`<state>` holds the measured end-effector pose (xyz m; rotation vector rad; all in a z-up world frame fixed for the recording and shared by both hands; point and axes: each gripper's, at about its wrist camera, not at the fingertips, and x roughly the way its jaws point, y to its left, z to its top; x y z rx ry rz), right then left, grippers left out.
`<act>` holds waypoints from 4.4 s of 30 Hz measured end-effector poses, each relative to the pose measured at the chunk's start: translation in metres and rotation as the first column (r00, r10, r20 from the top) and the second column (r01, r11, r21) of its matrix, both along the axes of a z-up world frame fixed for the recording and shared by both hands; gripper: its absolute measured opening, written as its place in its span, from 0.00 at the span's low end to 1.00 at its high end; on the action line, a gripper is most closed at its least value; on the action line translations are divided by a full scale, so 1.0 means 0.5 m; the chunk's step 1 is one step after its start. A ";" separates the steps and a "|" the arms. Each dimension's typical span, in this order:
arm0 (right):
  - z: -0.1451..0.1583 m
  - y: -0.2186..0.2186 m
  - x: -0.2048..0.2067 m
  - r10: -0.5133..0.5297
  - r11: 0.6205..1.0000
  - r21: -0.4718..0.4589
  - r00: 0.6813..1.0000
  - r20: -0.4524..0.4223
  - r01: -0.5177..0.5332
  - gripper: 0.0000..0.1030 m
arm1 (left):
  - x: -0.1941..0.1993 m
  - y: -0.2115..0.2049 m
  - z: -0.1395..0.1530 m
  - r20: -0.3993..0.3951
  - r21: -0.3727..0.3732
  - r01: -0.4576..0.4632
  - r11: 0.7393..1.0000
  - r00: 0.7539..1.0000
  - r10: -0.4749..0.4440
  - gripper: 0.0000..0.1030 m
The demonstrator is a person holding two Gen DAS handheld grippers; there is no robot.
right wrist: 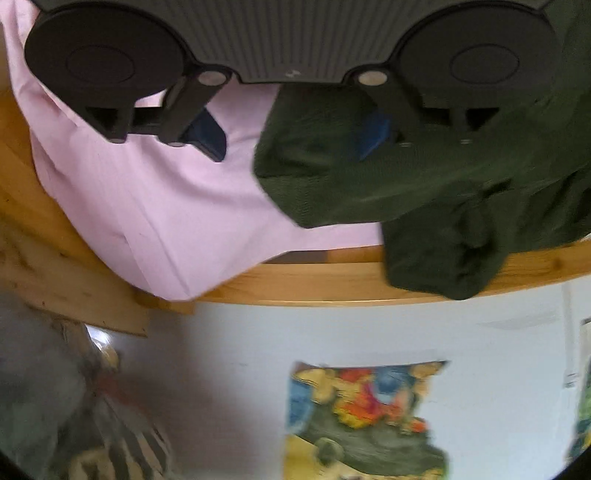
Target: Fold large clothes
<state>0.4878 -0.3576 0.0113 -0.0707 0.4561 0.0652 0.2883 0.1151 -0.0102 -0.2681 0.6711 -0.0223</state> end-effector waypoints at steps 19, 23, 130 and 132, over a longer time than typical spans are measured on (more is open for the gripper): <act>-0.110 0.063 -0.184 0.244 0.826 -0.509 0.968 -0.066 -0.243 0.05 | 0.069 -0.063 -0.008 -0.069 0.185 -0.054 0.981 0.995 0.067 0.69; -0.144 -0.001 -0.147 0.159 0.918 -0.340 0.976 -0.151 -0.203 0.06 | 0.062 -0.083 -0.023 -0.095 0.192 -0.027 0.981 0.994 0.046 0.69; 0.022 -0.028 -0.526 0.117 0.986 0.153 0.936 -0.332 -0.069 0.57 | -0.313 0.018 -0.007 -0.362 0.006 0.216 0.976 0.911 -0.199 0.27; -0.005 -0.023 -0.452 0.079 0.987 0.158 0.956 -0.282 -0.035 0.57 | -0.308 0.017 -0.014 -0.373 0.002 0.213 0.977 0.907 -0.197 0.32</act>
